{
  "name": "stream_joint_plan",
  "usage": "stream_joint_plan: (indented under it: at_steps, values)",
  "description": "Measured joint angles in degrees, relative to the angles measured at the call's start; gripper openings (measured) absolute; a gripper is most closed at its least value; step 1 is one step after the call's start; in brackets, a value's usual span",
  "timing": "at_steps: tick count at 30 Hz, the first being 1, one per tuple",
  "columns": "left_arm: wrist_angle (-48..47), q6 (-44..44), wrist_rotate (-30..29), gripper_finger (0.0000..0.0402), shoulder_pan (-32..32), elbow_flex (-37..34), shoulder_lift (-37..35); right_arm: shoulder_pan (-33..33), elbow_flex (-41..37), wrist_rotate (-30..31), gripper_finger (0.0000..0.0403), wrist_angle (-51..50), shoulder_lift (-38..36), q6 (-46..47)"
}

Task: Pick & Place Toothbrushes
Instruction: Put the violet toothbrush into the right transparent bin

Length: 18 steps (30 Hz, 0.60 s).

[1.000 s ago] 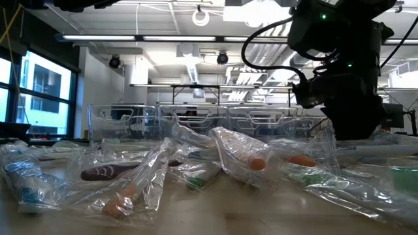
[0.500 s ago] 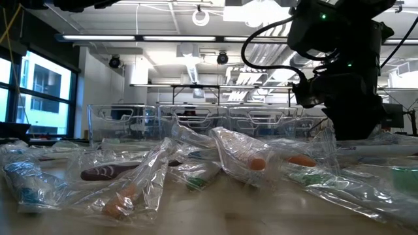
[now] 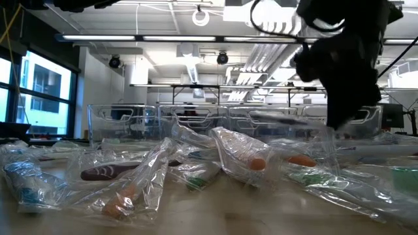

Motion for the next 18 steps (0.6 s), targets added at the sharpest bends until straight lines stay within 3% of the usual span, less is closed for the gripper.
stream_joint_plan:
  at_steps: [18]
  values:
    - [0.00,0.13,0.00,0.0166,0.00,0.00,-0.01,0.61,0.15,12.03,0.0012,3.74,-23.44,-4.79]
